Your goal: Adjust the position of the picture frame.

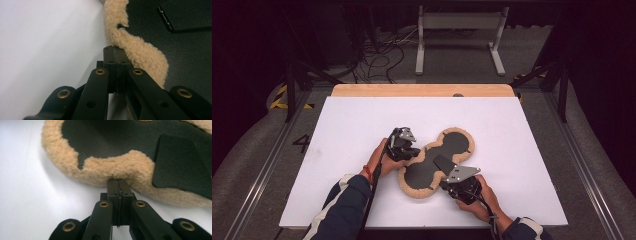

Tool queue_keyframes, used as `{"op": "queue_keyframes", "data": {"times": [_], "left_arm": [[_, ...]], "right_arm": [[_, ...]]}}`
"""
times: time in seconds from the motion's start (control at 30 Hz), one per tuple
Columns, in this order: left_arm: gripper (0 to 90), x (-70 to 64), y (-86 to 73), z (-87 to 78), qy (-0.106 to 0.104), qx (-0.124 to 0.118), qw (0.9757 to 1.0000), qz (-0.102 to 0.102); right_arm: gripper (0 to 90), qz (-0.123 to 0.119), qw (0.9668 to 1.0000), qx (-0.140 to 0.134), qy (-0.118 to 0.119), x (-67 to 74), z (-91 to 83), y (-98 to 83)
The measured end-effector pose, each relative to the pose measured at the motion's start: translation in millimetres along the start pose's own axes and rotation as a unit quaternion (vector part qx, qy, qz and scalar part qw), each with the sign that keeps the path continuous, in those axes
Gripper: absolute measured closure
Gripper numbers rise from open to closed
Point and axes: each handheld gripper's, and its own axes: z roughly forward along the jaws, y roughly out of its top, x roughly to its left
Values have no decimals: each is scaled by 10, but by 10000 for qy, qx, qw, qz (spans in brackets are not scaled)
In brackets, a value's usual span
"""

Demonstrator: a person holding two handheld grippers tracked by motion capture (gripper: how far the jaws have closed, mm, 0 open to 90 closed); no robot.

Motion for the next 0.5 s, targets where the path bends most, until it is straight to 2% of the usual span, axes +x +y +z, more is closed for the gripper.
{"op": "queue_keyframes", "data": {"times": [0.07,0.1,0.13,0.23,0.3,0.37,0.43,0.47,0.5], "left_arm": [[900,-16,-14,-76,14,-18,10000,44],[900,-27,-29,-131,94,-8,9999,120],[900,-51,-56,-187,132,-71,9999,80],[900,-135,-170,-393,217,-263,9993,135],[900,-205,-244,-507,346,-368,9986,154],[900,-283,-340,-629,487,-548,9973,87],[900,-364,-450,-738,494,-779,9957,-3],[899,-364,-450,-738,494,-779,9957,-3],[898,-479,-581,-825,542,-916,9943,-80]], "right_arm": [[900,-71,10000,18,1,32,2,10],[900,-101,9999,12,10,60,7,15],[900,-166,9999,21,-27,85,11,22],[900,-125,9999,-10,38,105,23,27],[900,-111,9999,-21,34,107,27,28],[900,-120,9999,-49,39,106,30,23],[900,-56,9999,-73,84,91,28,15],[900,-33,9999,-88,106,82,27,11],[900,13,9999,-90,135,73,22,6]]}}
